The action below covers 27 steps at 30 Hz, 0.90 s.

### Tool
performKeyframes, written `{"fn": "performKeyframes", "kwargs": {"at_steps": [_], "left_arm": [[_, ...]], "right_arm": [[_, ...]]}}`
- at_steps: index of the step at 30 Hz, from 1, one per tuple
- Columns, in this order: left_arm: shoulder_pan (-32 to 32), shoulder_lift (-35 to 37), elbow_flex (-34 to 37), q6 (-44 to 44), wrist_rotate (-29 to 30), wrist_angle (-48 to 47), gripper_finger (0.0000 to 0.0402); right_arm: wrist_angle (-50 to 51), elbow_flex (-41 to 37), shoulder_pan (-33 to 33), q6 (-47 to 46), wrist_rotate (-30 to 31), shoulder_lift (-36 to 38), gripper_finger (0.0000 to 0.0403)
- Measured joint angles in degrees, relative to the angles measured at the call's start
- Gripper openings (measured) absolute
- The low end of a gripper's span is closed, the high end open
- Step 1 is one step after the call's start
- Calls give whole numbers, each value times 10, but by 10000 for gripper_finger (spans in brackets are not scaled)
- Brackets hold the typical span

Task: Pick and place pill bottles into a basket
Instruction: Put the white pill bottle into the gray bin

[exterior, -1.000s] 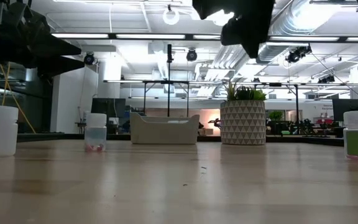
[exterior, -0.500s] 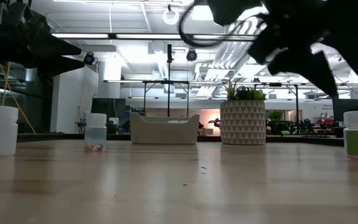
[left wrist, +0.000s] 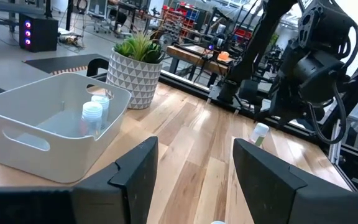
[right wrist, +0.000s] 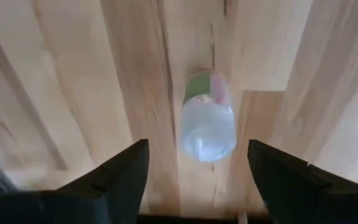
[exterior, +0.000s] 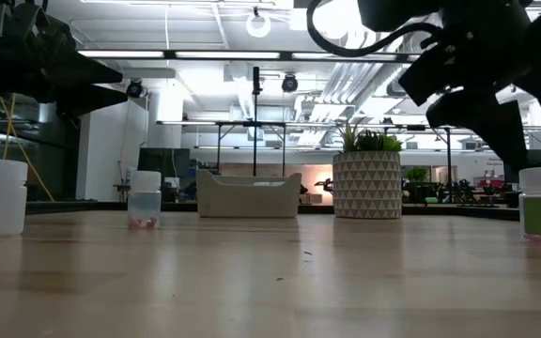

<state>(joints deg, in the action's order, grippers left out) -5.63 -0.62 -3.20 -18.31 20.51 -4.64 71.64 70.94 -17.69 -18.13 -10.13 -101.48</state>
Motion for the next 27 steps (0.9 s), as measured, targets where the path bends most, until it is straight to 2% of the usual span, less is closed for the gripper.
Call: {"fn": "performKeyframes", "kwargs": {"at_steps": [13,17,24,27], "left_arm": [[0,0,0,0,0,0,243],[0,0,0,0,0,0,243],[0,0,0,0,1,0,244],[0,0,0,0,2,0,244]], "right_arm": [[-51,-44,0,-5,14,1,255],[-57,-44,0,-5,14,1,224],[-62,-42,2,-13,2,0,131],[-84,-20,13,-12,-6,0,124]]}}
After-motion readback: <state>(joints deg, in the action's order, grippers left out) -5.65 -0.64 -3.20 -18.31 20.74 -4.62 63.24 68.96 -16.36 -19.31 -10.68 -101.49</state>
